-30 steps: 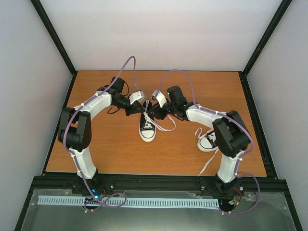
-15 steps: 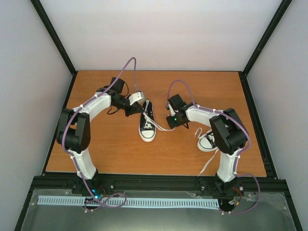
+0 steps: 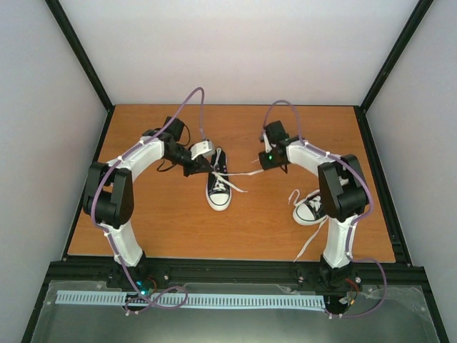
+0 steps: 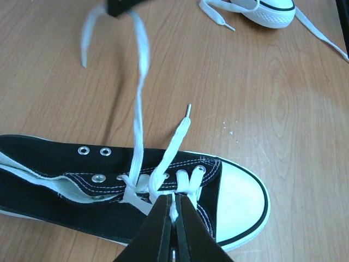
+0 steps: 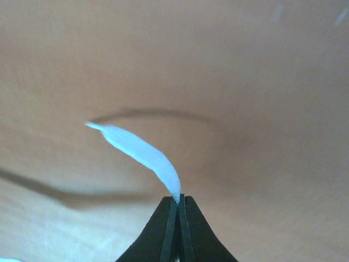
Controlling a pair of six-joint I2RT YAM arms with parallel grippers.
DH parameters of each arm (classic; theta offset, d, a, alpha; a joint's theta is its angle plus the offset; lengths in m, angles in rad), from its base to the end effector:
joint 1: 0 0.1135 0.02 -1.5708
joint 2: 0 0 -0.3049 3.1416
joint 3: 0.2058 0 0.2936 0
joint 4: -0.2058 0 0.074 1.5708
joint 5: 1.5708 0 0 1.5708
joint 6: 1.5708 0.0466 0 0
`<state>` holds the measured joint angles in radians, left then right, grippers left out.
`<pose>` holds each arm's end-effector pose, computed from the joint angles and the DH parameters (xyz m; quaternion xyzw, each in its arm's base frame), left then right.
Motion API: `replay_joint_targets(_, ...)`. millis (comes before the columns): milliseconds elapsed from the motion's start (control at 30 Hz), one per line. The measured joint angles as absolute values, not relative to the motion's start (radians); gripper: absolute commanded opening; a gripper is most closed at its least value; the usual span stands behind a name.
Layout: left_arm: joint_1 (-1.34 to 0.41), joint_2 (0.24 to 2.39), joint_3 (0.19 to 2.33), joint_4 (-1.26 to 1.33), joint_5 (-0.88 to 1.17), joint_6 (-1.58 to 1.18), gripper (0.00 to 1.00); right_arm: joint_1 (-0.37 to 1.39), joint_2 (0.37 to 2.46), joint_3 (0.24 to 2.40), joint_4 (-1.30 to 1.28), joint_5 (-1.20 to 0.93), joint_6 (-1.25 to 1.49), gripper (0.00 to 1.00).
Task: Tie the shoes
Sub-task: Wrap the shoelace around the shoelace.
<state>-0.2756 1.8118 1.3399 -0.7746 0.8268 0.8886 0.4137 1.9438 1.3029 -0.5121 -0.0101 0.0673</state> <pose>0.3849 -0.1445 0.2323 0.5510 0.7192 -0.3334 0.2606 0.4084 0.1798 0.1635 -0.1696 0.9634 0.0542 0.2002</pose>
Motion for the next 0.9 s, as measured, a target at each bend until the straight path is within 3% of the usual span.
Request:
replay_joint_targets(133,-0.276,1.812,1.34,-0.785,0.823,0.899,0.01,0.391,1.959,1.461,-0.516,-0.067,0.06,0.03)
replay_joint_targets(333,-0.276,1.812,1.343,-0.785,0.822,0.899,0.01,0.442,1.971,1.602,-0.414,-0.328,0.119,0.03)
replay_joint_targets(533,-0.276,1.811,1.351,-0.786,0.82,0.898,0.01,0.57,2.171,1.9,-0.346,-0.538,0.218,0.05)
replay_joint_targets(767,-0.273,1.801,1.343,-0.805,0.817,0.894,0.01,0.607,2.276,1.98,-0.366,-0.643,0.293,0.49)
replay_joint_targets(900,-0.276,1.79,1.343,-0.803,0.822,0.894,0.01,0.606,2.28,1.988,-0.431,-0.638,0.278,0.59)
